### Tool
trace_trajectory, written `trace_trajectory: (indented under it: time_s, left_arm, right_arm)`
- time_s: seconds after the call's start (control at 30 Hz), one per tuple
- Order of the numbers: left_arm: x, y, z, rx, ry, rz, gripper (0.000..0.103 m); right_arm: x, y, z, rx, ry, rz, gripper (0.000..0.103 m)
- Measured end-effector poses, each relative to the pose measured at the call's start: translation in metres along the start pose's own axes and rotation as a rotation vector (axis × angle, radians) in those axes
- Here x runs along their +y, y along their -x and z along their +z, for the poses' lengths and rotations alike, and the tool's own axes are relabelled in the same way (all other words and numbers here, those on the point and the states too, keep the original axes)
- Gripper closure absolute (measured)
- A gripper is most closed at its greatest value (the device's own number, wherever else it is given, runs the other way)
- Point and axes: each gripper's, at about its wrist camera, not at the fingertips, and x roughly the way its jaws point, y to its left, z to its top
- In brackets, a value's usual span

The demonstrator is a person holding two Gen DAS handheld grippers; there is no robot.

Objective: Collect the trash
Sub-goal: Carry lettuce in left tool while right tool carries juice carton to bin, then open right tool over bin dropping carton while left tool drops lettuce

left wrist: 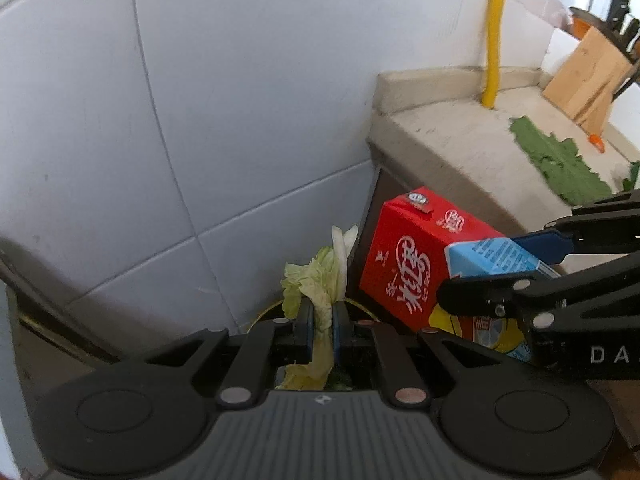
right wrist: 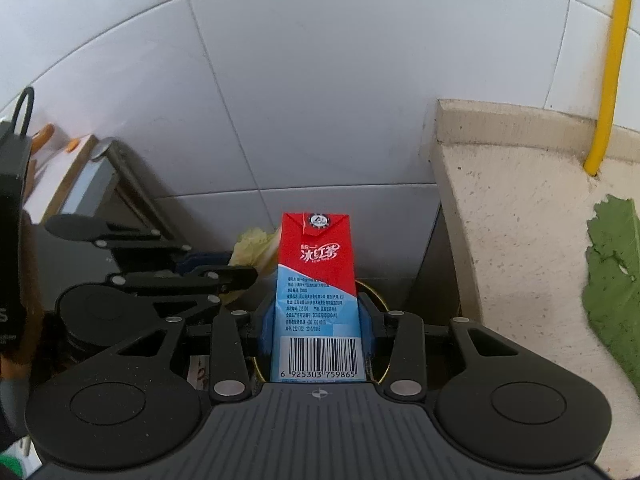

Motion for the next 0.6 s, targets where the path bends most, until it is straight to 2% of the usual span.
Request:
trace_trajectory:
  time_s: [0.27, 0.4, 0.6]
  left_arm:
    - [0.008, -0.020, 0.000, 0.087, 0.022, 0.024, 0.097]
    - [0.008, -0.027, 0.001, 0.105, 0.015, 0.044, 0.095]
    - [0.011, -0.039, 0.003, 0.146, 0.026, 0.073, 0.085]
  right_arm:
    - [-0.004, -0.037, -0.003, 0.049, -0.046, 0.002, 0.056]
    - [-0.007, -0.052, -0.002, 0.073, -0.055, -0.002, 0.056]
    - [-0.015, -0.075, -0.002, 0.102, -0.087, -0.012, 0.054]
